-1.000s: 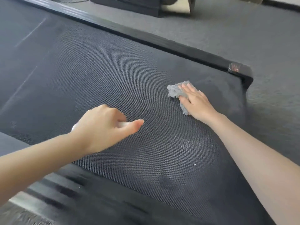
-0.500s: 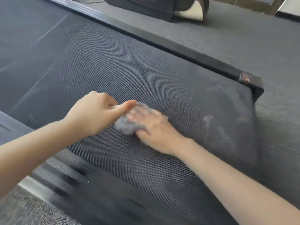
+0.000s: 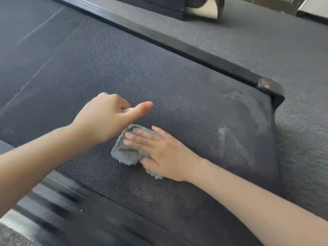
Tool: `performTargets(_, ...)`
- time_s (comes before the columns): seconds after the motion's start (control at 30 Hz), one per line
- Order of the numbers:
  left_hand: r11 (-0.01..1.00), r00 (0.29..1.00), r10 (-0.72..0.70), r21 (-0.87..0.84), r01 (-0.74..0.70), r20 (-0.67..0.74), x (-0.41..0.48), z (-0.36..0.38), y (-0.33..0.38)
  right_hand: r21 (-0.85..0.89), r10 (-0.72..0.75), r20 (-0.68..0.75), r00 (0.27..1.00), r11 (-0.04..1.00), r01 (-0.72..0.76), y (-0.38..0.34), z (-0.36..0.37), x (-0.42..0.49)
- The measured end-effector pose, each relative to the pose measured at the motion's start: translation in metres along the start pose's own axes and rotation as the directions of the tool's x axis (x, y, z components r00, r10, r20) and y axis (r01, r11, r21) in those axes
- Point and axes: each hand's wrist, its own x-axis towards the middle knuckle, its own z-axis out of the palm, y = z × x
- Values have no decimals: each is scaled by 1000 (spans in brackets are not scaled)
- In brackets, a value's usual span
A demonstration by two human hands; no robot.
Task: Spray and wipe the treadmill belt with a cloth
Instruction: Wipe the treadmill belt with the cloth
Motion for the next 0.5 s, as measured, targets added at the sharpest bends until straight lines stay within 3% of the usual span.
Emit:
performTargets(0.17,1000,1000,-5,6,5,18,10,8,8,55,234,-10,972,971,-233,70,-16,21)
performTargets(0.3,1000,999,-24,6,24,44,16,15,14,78,343,-67,937,938,-338,129,-21,37)
performTargets(0.5,1000,997,-17,-25,19,74,27,24,21,79,533,-105,839,846,-528,203,-31,53)
